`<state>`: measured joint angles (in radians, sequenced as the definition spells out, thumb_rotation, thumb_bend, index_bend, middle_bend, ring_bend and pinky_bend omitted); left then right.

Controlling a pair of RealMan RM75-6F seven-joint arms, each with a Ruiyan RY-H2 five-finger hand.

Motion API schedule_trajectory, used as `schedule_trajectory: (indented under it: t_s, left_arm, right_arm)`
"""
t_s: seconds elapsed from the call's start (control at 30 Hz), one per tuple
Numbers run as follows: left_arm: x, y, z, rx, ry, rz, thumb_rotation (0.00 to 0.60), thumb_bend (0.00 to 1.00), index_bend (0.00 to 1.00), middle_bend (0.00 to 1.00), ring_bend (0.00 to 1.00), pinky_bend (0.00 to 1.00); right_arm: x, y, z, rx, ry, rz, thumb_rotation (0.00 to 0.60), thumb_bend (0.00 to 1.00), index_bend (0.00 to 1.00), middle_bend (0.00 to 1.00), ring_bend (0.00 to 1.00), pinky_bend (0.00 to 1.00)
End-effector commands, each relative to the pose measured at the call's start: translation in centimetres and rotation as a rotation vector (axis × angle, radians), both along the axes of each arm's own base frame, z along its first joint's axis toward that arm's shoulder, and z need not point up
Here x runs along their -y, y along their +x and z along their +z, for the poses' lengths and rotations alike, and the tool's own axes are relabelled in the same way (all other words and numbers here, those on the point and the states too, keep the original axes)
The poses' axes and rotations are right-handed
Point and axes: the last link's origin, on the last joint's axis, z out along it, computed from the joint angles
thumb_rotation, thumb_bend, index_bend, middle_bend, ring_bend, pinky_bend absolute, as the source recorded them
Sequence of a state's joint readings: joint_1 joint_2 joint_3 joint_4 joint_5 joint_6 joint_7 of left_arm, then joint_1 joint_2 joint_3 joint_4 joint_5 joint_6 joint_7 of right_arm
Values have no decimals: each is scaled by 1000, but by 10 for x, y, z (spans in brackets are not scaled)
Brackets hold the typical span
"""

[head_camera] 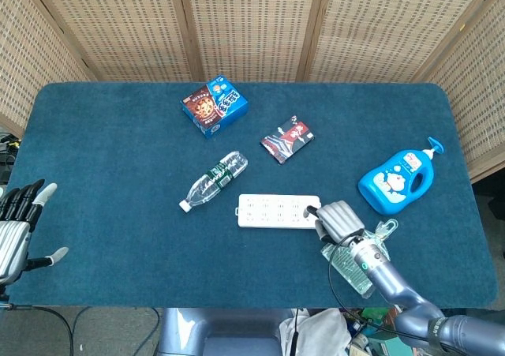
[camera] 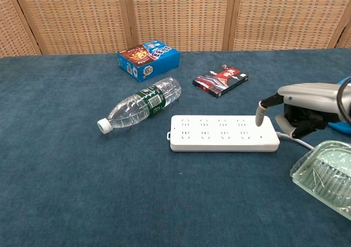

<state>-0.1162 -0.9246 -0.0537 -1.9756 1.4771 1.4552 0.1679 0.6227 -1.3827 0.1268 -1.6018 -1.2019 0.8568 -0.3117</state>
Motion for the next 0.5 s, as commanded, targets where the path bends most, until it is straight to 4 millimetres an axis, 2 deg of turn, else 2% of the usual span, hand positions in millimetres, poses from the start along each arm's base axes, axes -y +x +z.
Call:
schedule_trajectory:
  t_s: [0.03,0.5]
  left_arm:
    - [0,0,0,0,-1,1,600,0,0,0,0,0]
    - [0,0,-1,-3,-4,4,600,0,0,0,0,0]
  right_arm:
    - [8,7,-10,-27,-8,-8,600,755,336,1000,1000,1000]
    - [15,4,-11,-130,-47,-2,600,755,336,1000,1000,1000]
